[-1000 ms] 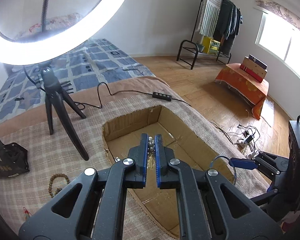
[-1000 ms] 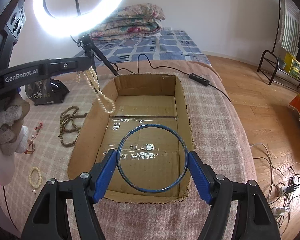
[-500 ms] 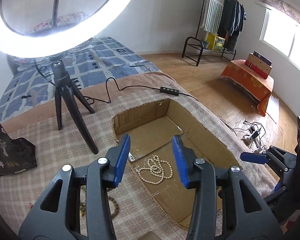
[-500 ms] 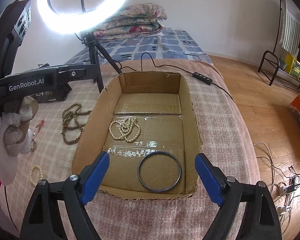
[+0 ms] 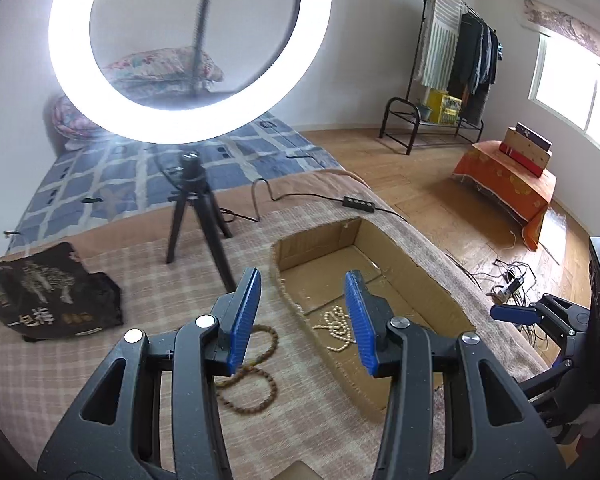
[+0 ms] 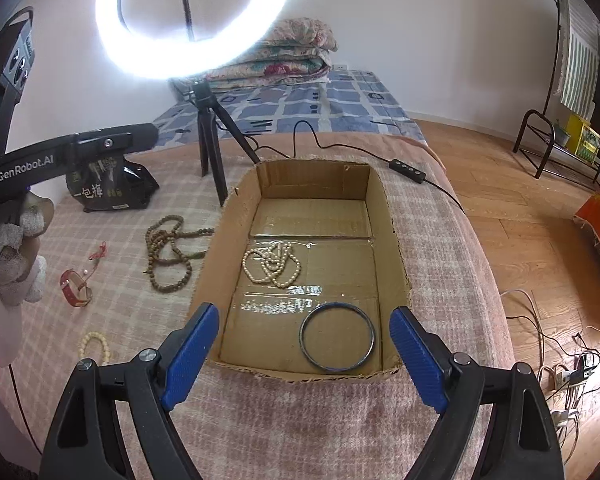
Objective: Organize jewelry
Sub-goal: 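Open both tools to drop the necklace and bangle into the box, then grasp the red-strap watch with the left tool while the right tool grips the wooden beads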
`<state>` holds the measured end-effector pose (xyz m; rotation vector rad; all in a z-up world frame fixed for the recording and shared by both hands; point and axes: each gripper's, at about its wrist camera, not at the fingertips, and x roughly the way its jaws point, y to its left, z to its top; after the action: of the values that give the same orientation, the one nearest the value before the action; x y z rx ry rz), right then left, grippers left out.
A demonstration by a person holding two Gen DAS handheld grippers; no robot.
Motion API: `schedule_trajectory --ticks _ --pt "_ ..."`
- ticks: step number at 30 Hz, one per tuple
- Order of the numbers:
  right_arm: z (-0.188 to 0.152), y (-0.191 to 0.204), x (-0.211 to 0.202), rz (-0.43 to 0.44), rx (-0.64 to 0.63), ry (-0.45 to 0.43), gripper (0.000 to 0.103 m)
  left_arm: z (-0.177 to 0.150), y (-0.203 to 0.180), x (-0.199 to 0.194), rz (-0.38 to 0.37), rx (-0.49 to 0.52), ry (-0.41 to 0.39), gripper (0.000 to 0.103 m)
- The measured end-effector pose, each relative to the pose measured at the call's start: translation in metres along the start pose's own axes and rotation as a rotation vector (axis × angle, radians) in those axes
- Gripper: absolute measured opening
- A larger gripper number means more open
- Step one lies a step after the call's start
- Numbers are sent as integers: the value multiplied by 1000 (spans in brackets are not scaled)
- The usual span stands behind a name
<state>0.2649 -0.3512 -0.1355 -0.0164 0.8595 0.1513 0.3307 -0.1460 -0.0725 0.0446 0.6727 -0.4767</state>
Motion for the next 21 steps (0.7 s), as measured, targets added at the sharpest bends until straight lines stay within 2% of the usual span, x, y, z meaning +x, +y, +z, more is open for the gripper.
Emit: schedule_trajectory --ticks 3,6,10,21 --pt "1 11 -9 5 -16 -6 89 -1 13 -25 34 -6 -24 47" --pt "2 23 -19 10 -36 -18 91 -4 26 -50 73 -12 -50 60" --pt "4 39 -29 4 -53 -37 99 -14 45 -81 106 -24 -66 70" --pt "10 74 -33 38 -92 -44 99 -68 100 -140 252 -55 -52 70"
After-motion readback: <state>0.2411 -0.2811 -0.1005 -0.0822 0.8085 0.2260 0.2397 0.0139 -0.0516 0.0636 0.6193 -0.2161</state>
